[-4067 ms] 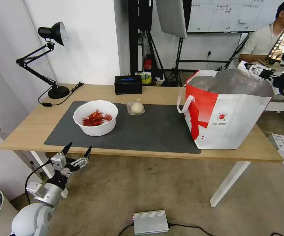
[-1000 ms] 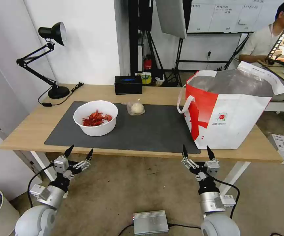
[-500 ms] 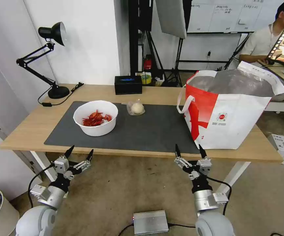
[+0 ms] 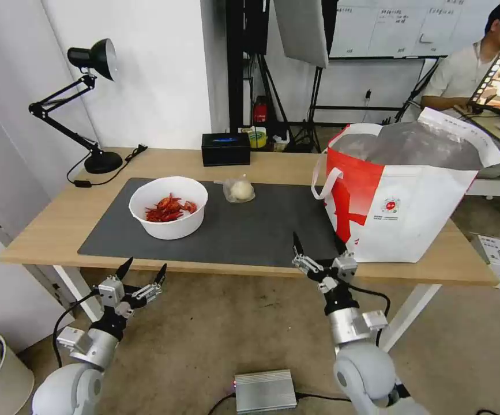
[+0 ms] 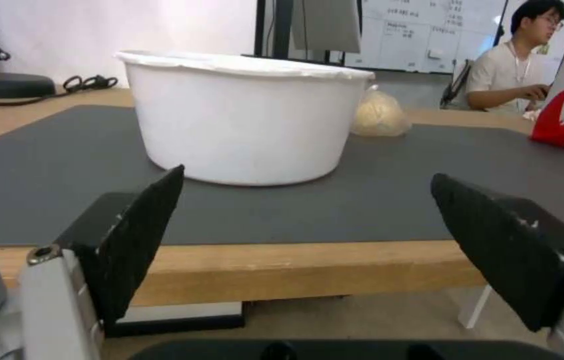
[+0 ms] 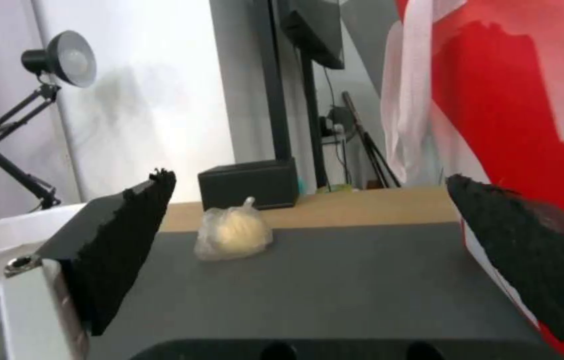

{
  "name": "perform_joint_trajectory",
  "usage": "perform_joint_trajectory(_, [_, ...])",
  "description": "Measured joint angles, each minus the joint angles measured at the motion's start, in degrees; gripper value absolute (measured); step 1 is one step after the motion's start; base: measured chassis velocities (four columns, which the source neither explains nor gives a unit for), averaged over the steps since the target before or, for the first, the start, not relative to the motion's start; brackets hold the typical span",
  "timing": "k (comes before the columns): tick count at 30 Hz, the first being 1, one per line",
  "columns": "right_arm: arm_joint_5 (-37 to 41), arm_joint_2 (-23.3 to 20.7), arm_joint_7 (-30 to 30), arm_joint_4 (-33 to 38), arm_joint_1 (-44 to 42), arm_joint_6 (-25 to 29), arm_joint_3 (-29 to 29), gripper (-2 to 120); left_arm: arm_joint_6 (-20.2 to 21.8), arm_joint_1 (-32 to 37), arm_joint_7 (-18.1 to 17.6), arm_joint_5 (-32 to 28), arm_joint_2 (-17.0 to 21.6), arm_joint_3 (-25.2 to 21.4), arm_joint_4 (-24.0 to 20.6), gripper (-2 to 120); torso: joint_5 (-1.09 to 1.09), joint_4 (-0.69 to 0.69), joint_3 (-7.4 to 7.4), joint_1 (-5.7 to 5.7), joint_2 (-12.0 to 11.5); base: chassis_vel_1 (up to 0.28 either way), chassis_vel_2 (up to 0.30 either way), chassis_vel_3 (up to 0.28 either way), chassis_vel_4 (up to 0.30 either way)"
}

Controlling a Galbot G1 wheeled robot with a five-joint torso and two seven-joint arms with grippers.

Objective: Pick up the trash from the table and place it into the takeout bag.

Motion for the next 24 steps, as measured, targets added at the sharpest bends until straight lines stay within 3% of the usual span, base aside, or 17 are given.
perform_joint_trajectory(11, [4.9,-2.71,2.47,-7.44,15.1,-2.14,-4.65,100,0.03,0.55,-0.02,0.78,-0.84,-0.85,-0.35,100,0.0,0.01,0.0,0.01,0.0,0.0,0.0,0.0,0.0])
perform_joint_trajectory(24, [9.91,-0.79,4.21,-22.35,34.53,-3.75,-12.76,100,0.11,0.72,-0.04,0.97,-2.3,-1.73,-1.11,100,-0.01,0.0,0.01,0.0,-0.01,0.0,0.0,0.0,0.0])
